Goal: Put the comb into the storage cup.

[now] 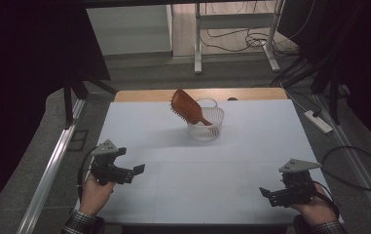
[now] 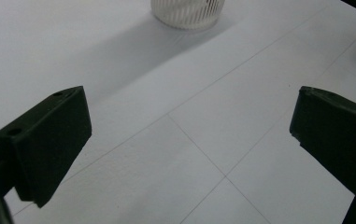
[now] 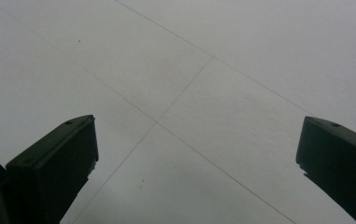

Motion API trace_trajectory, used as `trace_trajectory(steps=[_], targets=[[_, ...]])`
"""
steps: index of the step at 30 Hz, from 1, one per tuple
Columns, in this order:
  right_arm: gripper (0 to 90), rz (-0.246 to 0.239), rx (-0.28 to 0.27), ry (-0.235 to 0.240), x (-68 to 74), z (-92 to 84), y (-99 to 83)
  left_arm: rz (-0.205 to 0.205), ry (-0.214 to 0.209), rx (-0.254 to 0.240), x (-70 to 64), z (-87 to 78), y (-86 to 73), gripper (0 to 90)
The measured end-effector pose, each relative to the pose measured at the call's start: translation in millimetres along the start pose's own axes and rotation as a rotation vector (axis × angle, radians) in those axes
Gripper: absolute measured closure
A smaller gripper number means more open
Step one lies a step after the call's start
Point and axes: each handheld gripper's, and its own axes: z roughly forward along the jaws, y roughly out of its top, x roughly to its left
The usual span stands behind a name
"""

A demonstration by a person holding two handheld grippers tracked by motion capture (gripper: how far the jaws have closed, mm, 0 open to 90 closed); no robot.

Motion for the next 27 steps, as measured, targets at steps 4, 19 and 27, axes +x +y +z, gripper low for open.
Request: trace_trajectory(steps=[4, 19, 27], targets=[[0.0, 0.000, 0.000, -0.001, 0.0, 0.0, 0.0, -0.002, 0.005, -0.001, -0.6, -2.5, -2.2, 0.0], [0.0, 0.000, 0.001, -0.001, -0.1, -0.2, 0.0, -0.010, 0.024, 0.001, -0.9, -10.5, -10.9, 0.0], [0.0, 0.001, -0.003, 0.000, -0.2, -0.7, -0.1, -0.013, 0.031, 0.005, -1.4, -14.1, -15.4, 0.0]])
